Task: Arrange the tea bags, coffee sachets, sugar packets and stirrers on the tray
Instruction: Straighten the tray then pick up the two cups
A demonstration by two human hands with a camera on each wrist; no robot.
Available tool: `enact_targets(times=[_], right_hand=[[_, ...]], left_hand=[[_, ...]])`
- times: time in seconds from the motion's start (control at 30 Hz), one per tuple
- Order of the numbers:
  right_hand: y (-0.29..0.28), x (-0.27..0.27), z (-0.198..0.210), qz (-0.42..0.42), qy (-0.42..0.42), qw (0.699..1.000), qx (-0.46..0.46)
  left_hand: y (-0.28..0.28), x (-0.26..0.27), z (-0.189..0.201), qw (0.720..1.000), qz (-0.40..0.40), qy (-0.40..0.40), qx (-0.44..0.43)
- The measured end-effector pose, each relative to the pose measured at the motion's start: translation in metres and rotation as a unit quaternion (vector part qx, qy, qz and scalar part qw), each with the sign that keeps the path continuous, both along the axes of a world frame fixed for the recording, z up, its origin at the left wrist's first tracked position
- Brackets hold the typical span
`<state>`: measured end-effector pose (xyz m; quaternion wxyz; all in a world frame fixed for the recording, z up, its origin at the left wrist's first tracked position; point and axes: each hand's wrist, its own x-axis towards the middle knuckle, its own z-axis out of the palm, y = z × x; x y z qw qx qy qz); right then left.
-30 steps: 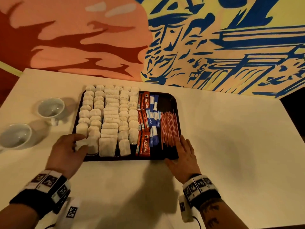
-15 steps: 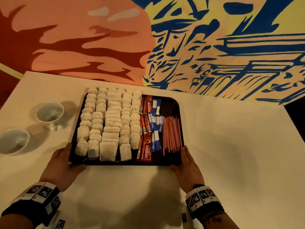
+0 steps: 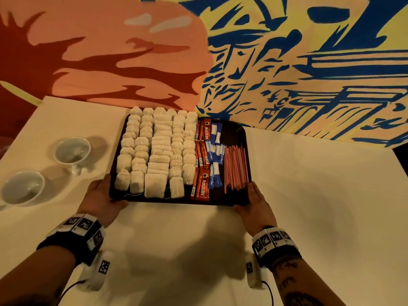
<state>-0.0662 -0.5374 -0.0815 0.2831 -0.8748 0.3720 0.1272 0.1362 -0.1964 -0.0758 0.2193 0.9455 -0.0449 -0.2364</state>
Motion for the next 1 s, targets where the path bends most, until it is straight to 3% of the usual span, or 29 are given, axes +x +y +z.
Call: enact_targets(times=[0.6, 0.83, 0.9, 1.0], right_hand=[[0.007, 0.006, 0.009, -0.006, 0.023, 0.999, -0.027], [0.051, -0.003, 0.016, -0.059, -0.001, 0.996, -0.064], [0.082, -0.008, 0.019, -0.026, 0.003, 0.995, -0.099], [0.135, -0.008, 0.017, 0.097, 0.036, 0.991, -0.081]], left_hand=[[0.008, 0.005, -0.003, 0.999, -0.041, -0.011, 0.033], [0.049, 0.005, 0.009, 0.998, -0.036, 0.031, -0.033], [0.069, 0.001, 0.014, 0.997, -0.037, 0.035, -0.058], [0.101, -0.004, 0.026, 0.995, -0.035, 0.021, -0.093]])
